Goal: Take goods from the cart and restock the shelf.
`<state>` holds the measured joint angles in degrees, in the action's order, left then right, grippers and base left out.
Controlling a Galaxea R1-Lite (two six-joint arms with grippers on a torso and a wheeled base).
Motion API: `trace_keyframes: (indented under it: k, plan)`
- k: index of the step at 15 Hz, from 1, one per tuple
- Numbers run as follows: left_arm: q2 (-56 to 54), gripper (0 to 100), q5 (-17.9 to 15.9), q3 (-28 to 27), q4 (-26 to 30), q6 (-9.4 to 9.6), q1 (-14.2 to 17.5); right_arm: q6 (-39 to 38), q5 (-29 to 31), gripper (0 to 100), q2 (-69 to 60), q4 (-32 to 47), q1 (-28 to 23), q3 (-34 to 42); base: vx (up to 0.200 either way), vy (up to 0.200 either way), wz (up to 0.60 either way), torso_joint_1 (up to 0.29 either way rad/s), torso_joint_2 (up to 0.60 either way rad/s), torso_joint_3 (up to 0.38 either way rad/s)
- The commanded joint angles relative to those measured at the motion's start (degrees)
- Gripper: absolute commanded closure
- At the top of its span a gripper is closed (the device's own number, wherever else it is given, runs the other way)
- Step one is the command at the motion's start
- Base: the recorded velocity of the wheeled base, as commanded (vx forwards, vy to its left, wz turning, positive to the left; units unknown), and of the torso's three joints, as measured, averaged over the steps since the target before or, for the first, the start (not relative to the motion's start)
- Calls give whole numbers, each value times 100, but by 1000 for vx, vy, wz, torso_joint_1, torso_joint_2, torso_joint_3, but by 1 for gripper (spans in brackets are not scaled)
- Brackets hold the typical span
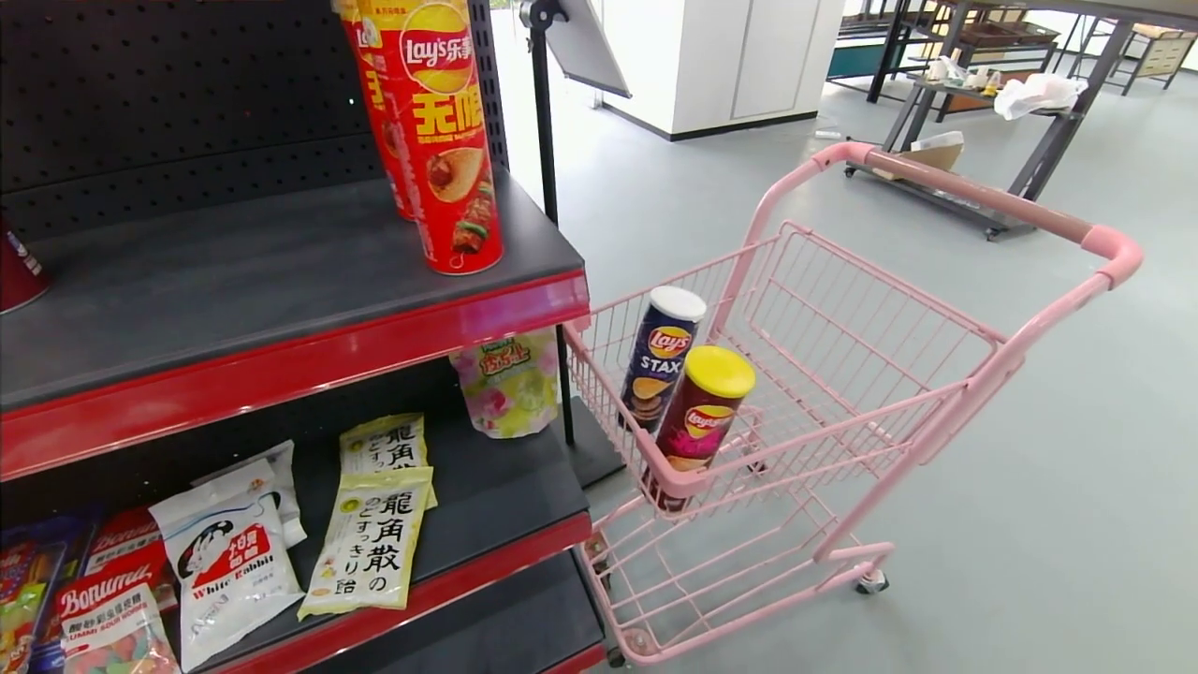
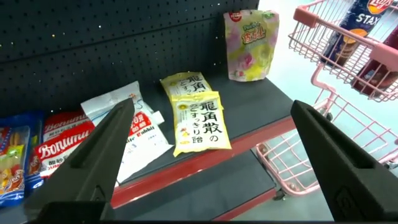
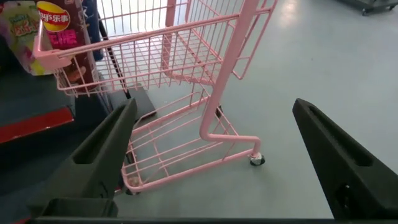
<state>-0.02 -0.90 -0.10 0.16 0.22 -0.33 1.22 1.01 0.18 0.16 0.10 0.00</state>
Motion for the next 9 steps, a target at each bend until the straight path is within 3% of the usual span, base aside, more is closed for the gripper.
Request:
trace_keyframes:
  k: [1,2,3,5,6,9]
  plan:
    - [2,0,-6,1,2,4,-2,45,-22,0,61,11,-1,-18,0,0,0,-22,66,46]
    - [2,0,-6,1,2,4,-2,10,-207,0,571,2,87,-738,0,0,0,0,0,0]
    - [2,0,-6,1,2,4,-2,-298,-418,0,2188,54,219,-2048,0,0,0,0,0,0]
    - [2,0,-6,1,2,4,-2,-737,-672,0,3673,2,438,-3146,0,0,0,0,0,0]
    - [2,0,-15,1,2,4,-2,-500,-936,0,4411,-253,1106,-3120,0,0,0,0,0,0]
    - [2,0,-15,1,2,4,-2,-553,-971,0,6600,-2521,1273,-2725,0,0,0,0,0,0]
